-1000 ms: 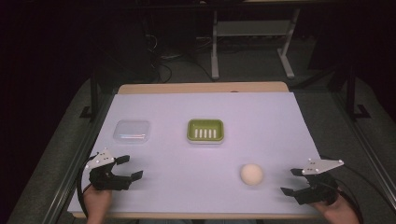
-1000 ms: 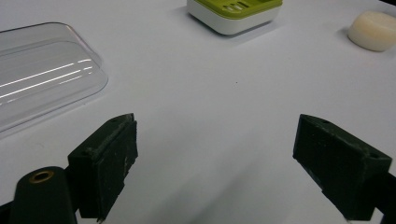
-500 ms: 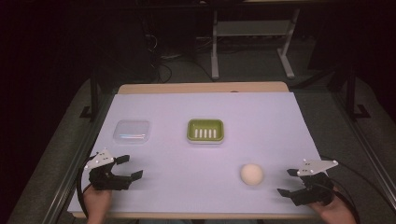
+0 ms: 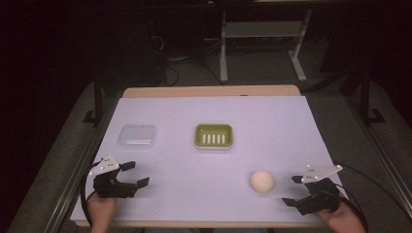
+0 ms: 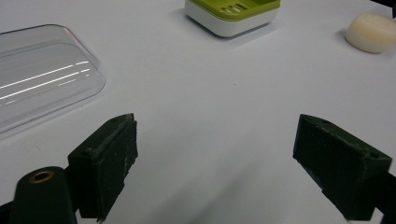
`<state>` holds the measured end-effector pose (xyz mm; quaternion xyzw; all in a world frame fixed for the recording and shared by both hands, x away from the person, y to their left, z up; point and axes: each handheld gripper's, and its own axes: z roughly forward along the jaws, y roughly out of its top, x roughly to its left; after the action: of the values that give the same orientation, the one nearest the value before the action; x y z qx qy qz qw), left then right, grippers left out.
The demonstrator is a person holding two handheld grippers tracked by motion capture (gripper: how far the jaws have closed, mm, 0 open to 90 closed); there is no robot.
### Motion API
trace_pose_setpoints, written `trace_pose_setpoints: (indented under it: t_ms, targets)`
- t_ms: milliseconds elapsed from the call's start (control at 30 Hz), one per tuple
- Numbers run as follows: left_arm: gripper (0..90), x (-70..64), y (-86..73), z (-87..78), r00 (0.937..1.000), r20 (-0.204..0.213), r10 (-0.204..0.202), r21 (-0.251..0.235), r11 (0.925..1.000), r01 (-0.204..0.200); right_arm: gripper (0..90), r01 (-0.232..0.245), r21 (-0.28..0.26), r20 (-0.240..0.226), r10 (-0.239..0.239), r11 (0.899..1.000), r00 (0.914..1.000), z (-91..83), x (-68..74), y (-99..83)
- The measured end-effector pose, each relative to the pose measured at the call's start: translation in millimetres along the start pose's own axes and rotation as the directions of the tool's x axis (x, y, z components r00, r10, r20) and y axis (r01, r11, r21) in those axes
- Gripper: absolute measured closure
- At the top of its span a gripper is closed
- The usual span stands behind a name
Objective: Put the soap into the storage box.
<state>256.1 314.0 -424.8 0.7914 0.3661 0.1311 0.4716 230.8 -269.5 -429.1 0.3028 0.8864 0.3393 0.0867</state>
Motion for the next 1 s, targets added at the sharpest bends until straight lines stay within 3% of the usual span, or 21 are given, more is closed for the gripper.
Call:
trace_pose_setpoints:
  t_ms: [300,600,900,1000]
  targets:
    - [13.2,0.6,-0.1,-0.5,1.0,-0.001,-0.007,-0.002,1.0,0.007,17.7,0.029,0.02,-0.013,-0.028,0.999,0.9995,4.1,3.6,7.4]
    - [13.2,-2.0,-0.1,0.2,1.0,-0.001,-0.004,0.0,1.0,0.004,17.3,0.124,0.062,-0.042,-0.121,0.99,0.9917,17.1,5.0,38.5]
    - [13.2,0.3,-0.8,-2.6,0.9999,-0.006,-0.013,-0.006,0.9999,0.013,16.5,0.135,0.083,-0.083,-0.128,0.987,0.9883,26.4,-0.6,52.2]
    - [13.2,0.8,-1.1,-2.5,0.9999,-0.005,-0.015,-0.004,0.9999,0.015,16.2,0.164,0.085,-0.106,-0.155,0.983,0.9822,28.8,-1.8,63.7]
